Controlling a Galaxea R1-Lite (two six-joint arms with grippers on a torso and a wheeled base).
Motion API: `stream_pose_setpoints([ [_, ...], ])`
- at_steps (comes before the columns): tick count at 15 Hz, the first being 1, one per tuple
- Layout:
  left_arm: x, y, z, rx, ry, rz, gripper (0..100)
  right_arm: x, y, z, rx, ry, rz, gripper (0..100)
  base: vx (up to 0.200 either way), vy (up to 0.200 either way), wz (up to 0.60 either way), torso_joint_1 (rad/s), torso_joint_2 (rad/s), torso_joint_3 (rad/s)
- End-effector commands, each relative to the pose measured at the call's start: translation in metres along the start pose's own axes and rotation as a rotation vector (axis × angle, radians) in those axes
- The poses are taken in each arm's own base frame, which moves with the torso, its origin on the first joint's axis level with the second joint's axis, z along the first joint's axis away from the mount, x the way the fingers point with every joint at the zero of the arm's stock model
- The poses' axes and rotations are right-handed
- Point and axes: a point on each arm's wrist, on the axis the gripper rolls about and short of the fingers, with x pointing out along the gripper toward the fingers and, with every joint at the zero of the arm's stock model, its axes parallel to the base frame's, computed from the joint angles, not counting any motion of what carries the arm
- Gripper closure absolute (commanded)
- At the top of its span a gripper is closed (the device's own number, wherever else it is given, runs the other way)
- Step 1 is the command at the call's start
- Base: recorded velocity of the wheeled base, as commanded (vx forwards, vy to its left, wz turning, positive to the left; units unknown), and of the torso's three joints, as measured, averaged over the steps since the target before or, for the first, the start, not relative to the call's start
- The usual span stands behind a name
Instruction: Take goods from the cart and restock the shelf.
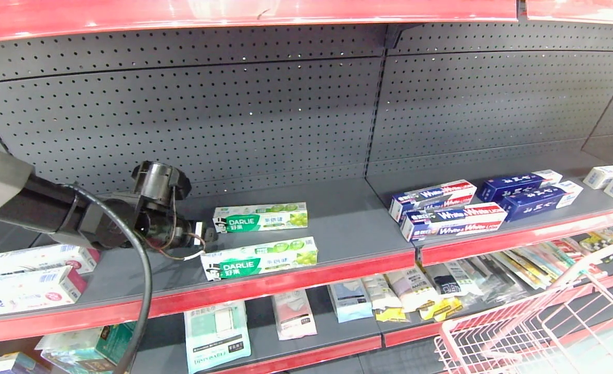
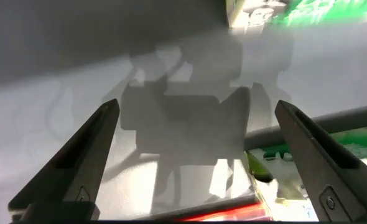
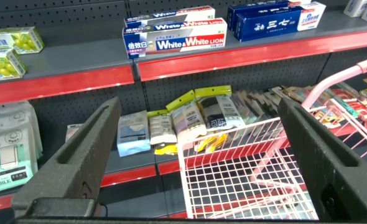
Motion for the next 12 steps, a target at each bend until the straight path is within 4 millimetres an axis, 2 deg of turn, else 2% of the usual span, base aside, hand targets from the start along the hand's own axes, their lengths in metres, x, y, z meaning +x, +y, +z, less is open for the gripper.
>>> stream_pose_setpoints([
  [1,-0.011,0.003,0.007,-0.011,-0.053,0.009,0,0.000,0.000,0.000,0.000,0.001,0.000,0,0.000,0.000,0.00,0.000,0.00,0.000],
  [3,-0.047,0.008,0.015,-0.025,-0.156,0.009,0,0.000,0.000,0.000,0.000,0.001,0.000,0,0.000,0.000,0.00,0.000,0.00,0.000],
  [5,-0.095,0.025,0.008,-0.031,-0.230,0.008,0,0.000,0.000,0.000,0.000,0.001,0.000,0,0.000,0.000,0.00,0.000,0.00,0.000],
  [6,-0.129,0.038,-0.009,-0.011,-0.263,-0.016,0,0.000,0.000,0.000,0.000,0.001,0.000,0,0.000,0.000,0.00,0.000,0.00,0.000],
  [7,-0.173,0.052,-0.045,0.039,-0.322,-0.043,0,0.000,0.000,0.000,0.000,0.001,0.000,0,0.000,0.000,0.00,0.000,0.00,0.000],
  [8,-0.195,0.059,-0.069,0.073,-0.362,-0.034,0,0.000,0.000,0.000,0.000,0.001,0.000,0,0.000,0.000,0.00,0.000,0.00,0.000],
  [9,-0.225,0.067,-0.114,0.117,-0.445,-0.011,0,0.000,0.000,0.000,0.000,0.001,0.000,0,0.000,0.000,0.00,0.000,0.00,0.000],
  [10,-0.233,0.067,-0.129,0.121,-0.482,-0.037,0,0.000,0.000,0.000,0.000,0.001,0.000,0,0.000,0.000,0.00,0.000,0.00,0.000],
  [11,-0.244,0.064,-0.154,0.113,-0.541,-0.088,0,0.000,0.000,0.000,0.000,0.001,0.000,0,0.000,0.000,0.00,0.000,0.00,0.000],
  [12,-0.255,0.061,-0.176,0.116,-0.620,-0.067,0,0.000,0.000,0.000,0.000,0.001,0.000,0,0.000,0.000,0.00,0.000,0.00,0.000],
])
